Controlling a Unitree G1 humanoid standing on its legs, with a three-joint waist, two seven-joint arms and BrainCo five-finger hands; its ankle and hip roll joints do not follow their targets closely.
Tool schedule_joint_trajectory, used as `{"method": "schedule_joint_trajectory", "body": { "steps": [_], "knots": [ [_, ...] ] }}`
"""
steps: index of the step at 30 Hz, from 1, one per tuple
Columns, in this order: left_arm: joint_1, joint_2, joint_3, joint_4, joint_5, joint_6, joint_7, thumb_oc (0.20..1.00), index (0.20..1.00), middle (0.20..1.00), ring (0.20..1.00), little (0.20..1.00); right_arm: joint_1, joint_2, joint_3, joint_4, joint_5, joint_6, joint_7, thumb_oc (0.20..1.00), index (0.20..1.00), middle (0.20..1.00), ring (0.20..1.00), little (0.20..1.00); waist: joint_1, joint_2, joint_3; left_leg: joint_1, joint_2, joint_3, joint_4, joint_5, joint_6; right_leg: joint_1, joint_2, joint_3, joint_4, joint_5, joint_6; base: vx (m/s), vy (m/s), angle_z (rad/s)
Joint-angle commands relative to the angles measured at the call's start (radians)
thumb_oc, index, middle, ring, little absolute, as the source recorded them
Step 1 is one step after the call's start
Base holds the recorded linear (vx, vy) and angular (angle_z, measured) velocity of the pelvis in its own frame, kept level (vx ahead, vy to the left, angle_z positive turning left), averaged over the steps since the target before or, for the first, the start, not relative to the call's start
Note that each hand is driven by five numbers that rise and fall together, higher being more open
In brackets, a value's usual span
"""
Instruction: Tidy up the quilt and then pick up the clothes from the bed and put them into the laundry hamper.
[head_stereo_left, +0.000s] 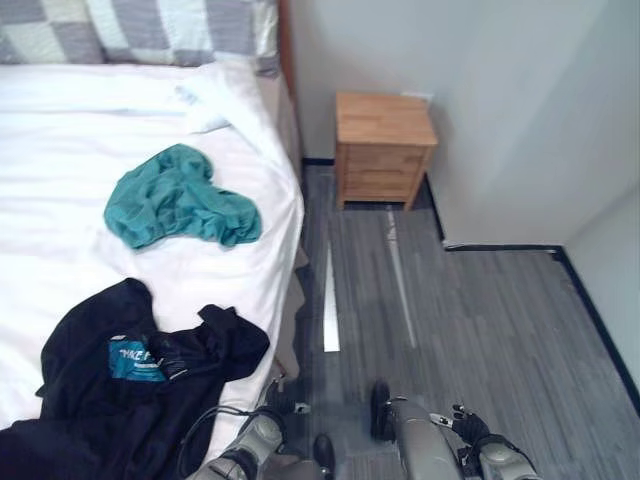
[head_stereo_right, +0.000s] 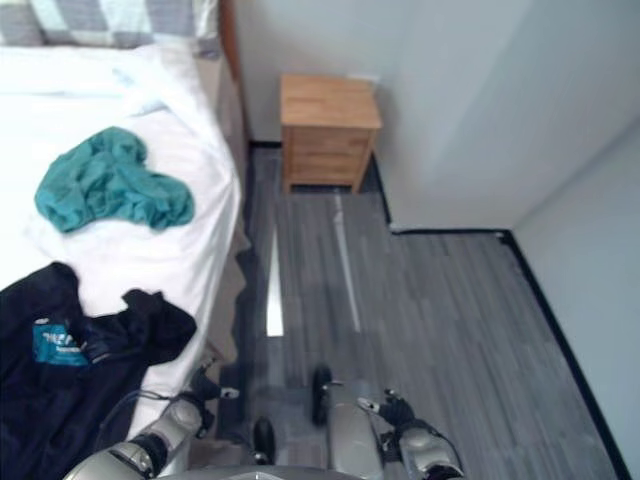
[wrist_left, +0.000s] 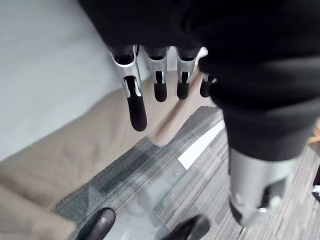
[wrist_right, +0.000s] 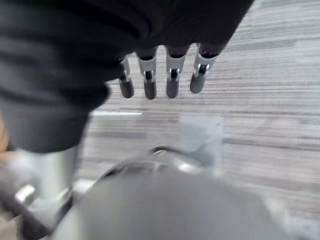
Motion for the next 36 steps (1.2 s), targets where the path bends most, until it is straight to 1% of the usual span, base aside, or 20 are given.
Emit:
{"method": "schedule_joint_trajectory", "body": {
  "steps": [1,2,3,4,5,7,8,10,11,12,13,15,18,19,21,23,26,27,30,36],
  "knots": [
    [-0.018,0.034,0.008,0.009,0.068,-0.007,0.005,1.0,1.0,1.0,1.0,1.0,-0.022,0.057,0.037,0.008,-0.025,-0.013,-0.013,1.0,1.0,1.0,1.0,1.0,0.009,0.073,-0.015,0.228,0.13,-0.065,-0.125,0.048,-0.139,0.144,0.065,-0.001,-0.103,0.16,0.065,0.62,-0.068,-0.24],
    [0.002,0.031,0.025,0.029,0.073,-0.003,0.003,1.0,1.0,1.0,1.0,1.0,-0.017,0.061,0.052,0.027,-0.041,-0.011,-0.01,1.0,1.0,1.0,1.0,1.0,0.011,0.077,-0.037,0.22,0.163,-0.039,0.023,0.128,-0.17,0.214,0.098,0.019,-0.119,0.168,0.026,0.41,-0.073,-0.3],
    [0.002,0.031,0.025,0.029,0.073,-0.003,0.003,1.0,1.0,1.0,1.0,1.0,-0.017,0.061,0.053,0.027,-0.041,-0.011,-0.01,1.0,1.0,1.0,1.0,1.0,0.01,0.076,-0.038,0.22,0.163,-0.039,0.024,0.128,-0.169,0.213,0.097,0.019,-0.119,0.168,0.026,0.61,-0.143,-0.26],
    [0.009,0.035,0.04,0.024,0.061,0.002,0.012,1.0,1.0,1.0,1.0,1.0,-0.016,0.061,0.065,0.02,-0.058,-0.009,-0.002,1.0,1.0,1.0,1.0,1.0,0.015,0.063,-0.036,0.151,0.207,-0.036,0.266,0.236,-0.22,0.258,0.102,0.022,-0.121,0.172,-0.004,0.34,-0.174,0.03],
    [0.017,0.041,0.049,0.01,0.051,0.006,0.014,1.0,1.0,1.0,1.0,1.0,-0.013,0.059,0.078,0.013,-0.07,-0.001,0.002,1.0,1.0,1.0,1.0,1.0,0.035,0.035,-0.022,0.033,0.218,-0.053,0.483,0.284,-0.222,0.295,0.088,0.014,-0.124,0.157,-0.03,0.47,-0.254,0.12],
    [0.015,0.053,0.054,-0.016,0.027,0.007,0.03,1.0,1.0,1.0,1.0,1.0,-0.025,0.049,0.101,0.006,-0.09,0.002,-0.004,1.0,1.0,1.0,1.0,1.0,0.097,-0.023,0.021,-0.164,0.184,-0.09,0.821,0.247,-0.176,0.368,0.087,0.063,-0.144,0.133,-0.062,0.4,-0.196,-0.02],
    [0.011,0.059,0.057,-0.031,0.013,0.006,0.037,1.0,1.0,1.0,1.0,1.0,-0.037,0.048,0.114,0.007,-0.103,0.007,-0.002,1.0,1.0,1.0,1.0,1.0,0.125,-0.035,0.026,-0.222,0.181,-0.096,0.833,0.217,-0.154,0.394,0.084,0.088,-0.152,0.121,-0.062,0.59,0.027,-0.96],
    [0.002,0.06,0.072,-0.052,-0.006,-0.006,0.045,1.0,1.0,1.0,1.0,1.0,-0.071,0.047,0.155,0.009,-0.154,0.013,0.003,1.0,1.0,1.0,1.0,1.0,0.201,-0.033,0.033,-0.254,0.187,-0.069,0.504,0.173,-0.14,0.453,0.076,0.129,-0.152,0.08,-0.026,0.59,0.172,-1.64],
    [0.002,0.06,0.072,-0.052,-0.006,-0.006,0.045,1.0,1.0,1.0,1.0,1.0,-0.071,0.048,0.154,0.009,-0.154,0.013,0.003,1.0,1.0,1.0,1.0,1.0,0.202,-0.037,0.034,-0.25,0.184,-0.067,0.495,0.178,-0.139,0.453,0.072,0.13,-0.152,0.08,-0.025,0.51,0.277,-1.38],
    [0.013,0.057,0.08,-0.074,-0.014,-0.01,0.045,1.0,1.0,1.0,1.0,1.0,-0.086,0.044,0.15,0.014,-0.159,0.012,0.003,1.0,1.0,1.0,1.0,1.0,0.244,-0.011,0.015,-0.213,0.13,-0.049,0.148,0.185,-0.133,0.486,0.076,0.137,-0.152,0.058,0.002,0.32,0.196,-0.94],
    [0.013,0.057,0.08,-0.074,-0.014,-0.01,0.045,1.0,1.0,1.0,1.0,1.0,-0.086,0.044,0.15,0.014,-0.159,0.012,0.003,1.0,1.0,1.0,1.0,1.0,0.244,-0.012,0.015,-0.21,0.129,-0.048,0.141,0.189,-0.133,0.485,0.074,0.138,-0.152,0.058,0.003,0.55,0.316,-0.62],
    [0.005,0.042,0.074,-0.062,-0.003,-0.011,0.031,1.0,1.0,1.0,1.0,1.0,-0.086,0.035,0.132,0.019,-0.169,0.007,-0.009,1.0,1.0,1.0,1.0,1.0,0.218,0.016,-0.021,-0.174,0.144,0.175,-0.021,0.222,-0.13,0.531,0.098,0.082,-0.152,0.017,0.011,0.4,0.214,-0.31],
    [0.011,0.029,0.071,-0.05,-0.006,-0.008,0.03,1.0,1.0,1.0,1.0,1.0,-0.074,0.042,0.124,0.019,-0.167,0.008,-0.011,1.0,1.0,1.0,1.0,1.0,0.23,0.012,-0.036,-0.136,0.12,0.182,-0.02,0.209,-0.105,0.569,0.09,0.05,-0.109,0.005,0.009,0.34,0.187,0.26],
    [0.019,0.023,0.065,-0.024,0.0,-0.001,0.024,1.0,1.0,1.0,1.0,1.0,-0.062,0.047,0.105,0.028,-0.166,0.006,-0.021,1.0,1.0,1.0,1.0,1.0,0.223,0.02,-0.044,-0.063,0.09,0.131,-0.076,0.189,-0.065,0.516,0.053,0.014,0.123,0.05,0.047,0.34,0.259,0.53],
    [0.029,0.018,0.069,-0.015,-0.007,0.011,0.029,1.0,1.0,1.0,1.0,1.0,-0.066,0.049,0.089,0.024,-0.154,0.02,-0.024,1.0,1.0,1.0,1.0,1.0,0.201,0.042,-0.028,0.003,0.086,0.091,-0.11,0.182,-0.032,0.423,0.0,0.017,0.368,0.143,0.088,0.36,0.273,1.02],
    [0.026,0.03,0.069,-0.01,-0.003,0.012,0.029,1.0,1.0,1.0,1.0,1.0,-0.066,0.05,0.074,0.008,-0.142,0.017,-0.028,1.0,1.0,1.0,1.0,1.0,0.18,0.056,-0.02,0.041,0.093,0.03,-0.125,0.166,-0.023,0.328,0.02,0.074,0.502,0.133,0.078,0.23,0.093,1.06],
    [0.029,0.037,0.069,-0.005,-0.002,0.009,0.034,1.0,1.0,1.0,1.0,1.0,-0.069,0.042,0.066,-0.022,-0.133,0.014,-0.041,1.0,1.0,1.0,1.0,1.0,0.162,0.056,-0.02,0.063,0.094,-0.046,-0.125,0.158,-0.031,0.269,0.058,0.144,0.429,0.109,0.058,0.34,-0.091,1.65],
    [0.029,0.044,0.071,0.0,-0.007,0.001,0.04,1.0,1.0,1.0,1.0,1.0,-0.075,0.02,0.059,-0.094,-0.118,0.003,-0.062,1.0,1.0,1.0,1.0,1.0,0.146,0.036,-0.014,0.079,0.081,-0.153,-0.125,0.144,-0.037,0.249,0.091,0.27,0.206,0.093,0.05,0.37,-0.185,1.79],
    [0.021,0.06,0.071,0.024,-0.01,0.003,0.028,1.0,1.0,1.0,1.0,1.0,-0.066,-0.079,0.045,-0.364,-0.166,0.0,-0.103,1.0,1.0,1.0,1.0,1.0,0.115,-0.014,-0.018,0.077,0.038,-0.406,-0.125,0.116,-0.053,0.279,0.127,0.612,-0.089,0.165,0.096,0.43,-0.221,2.6],
    [0.091,0.082,0.111,-0.033,-0.068,-0.034,0.056,1.0,1.0,1.0,1.0,1.0,-0.153,-0.255,-0.092,-0.66,-0.31,0.001,-0.24,1.0,1.0,1.0,1.0,1.0,0.159,-0.028,0.003,-0.035,0.092,-0.542,-0.088,0.15,-0.14,0.315,0.084,0.406,-0.152,0.168,0.071,0.14,-0.336,2.3]
  ]
}}
